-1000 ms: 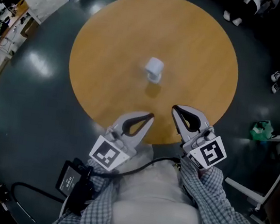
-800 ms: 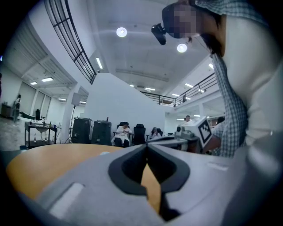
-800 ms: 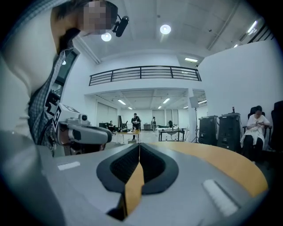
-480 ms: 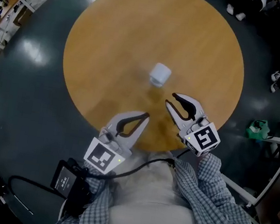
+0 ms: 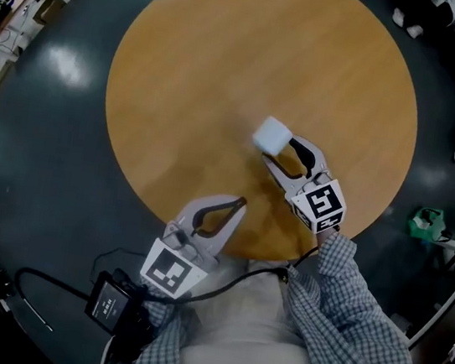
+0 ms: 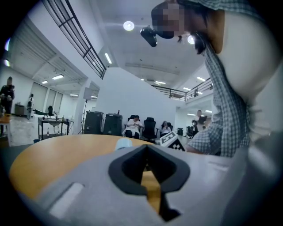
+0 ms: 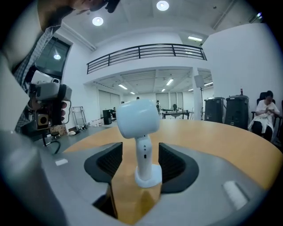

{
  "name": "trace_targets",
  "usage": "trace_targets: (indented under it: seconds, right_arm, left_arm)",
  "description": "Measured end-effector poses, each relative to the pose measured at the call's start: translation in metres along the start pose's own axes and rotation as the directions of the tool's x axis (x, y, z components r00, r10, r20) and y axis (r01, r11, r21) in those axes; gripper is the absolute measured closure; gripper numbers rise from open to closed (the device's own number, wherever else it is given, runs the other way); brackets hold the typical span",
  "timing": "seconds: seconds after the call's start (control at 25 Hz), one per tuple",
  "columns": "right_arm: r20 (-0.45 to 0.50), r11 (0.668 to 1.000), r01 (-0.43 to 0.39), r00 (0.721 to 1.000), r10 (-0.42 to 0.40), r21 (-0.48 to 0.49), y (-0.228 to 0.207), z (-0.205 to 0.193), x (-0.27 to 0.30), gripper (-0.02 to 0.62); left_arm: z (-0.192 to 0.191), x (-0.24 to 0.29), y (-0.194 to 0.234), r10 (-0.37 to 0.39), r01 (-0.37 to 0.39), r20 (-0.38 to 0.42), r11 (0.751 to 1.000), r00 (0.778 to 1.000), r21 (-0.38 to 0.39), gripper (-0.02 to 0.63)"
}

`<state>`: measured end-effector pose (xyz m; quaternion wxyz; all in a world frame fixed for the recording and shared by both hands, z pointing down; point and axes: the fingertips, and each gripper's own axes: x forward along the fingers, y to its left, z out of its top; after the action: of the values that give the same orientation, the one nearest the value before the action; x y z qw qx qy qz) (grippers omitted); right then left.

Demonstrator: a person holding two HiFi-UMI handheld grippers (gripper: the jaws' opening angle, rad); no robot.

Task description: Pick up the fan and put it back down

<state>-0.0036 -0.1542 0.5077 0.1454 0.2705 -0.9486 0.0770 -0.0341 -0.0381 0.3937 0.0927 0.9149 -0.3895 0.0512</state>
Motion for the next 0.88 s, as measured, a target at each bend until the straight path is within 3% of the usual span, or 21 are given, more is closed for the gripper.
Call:
trace_targets:
  seconds: [0.44, 0.64, 0.88]
  right_arm:
    - [0.053, 0.997, -0.077, 0.996, 0.078, -0.031, 0.01, 0.015, 0.043, 0.35]
    - [0.061, 0.99, -0.109, 0.991, 0.115, -0.094, 0.018, 0.024, 0.049, 0.433]
    - [0.04, 0.985, -0.099, 0.994, 0.106, -0.142, 0.013, 0.023, 0.046, 0.474]
  left_arm:
    - [-0.01, 0.017, 0.011, 0.016, -0.016, -0.014, 1.0, 1.0, -0.023, 0.606]
    - [-0.009, 0.017, 0.015, 0.023, -0.024, -0.017, 0.999, 1.0, -0.028, 0.606]
    - [-0.008, 0.022, 0.017, 0.014, -0.014, -0.025, 1.0, 1.0, 0.008, 0.606]
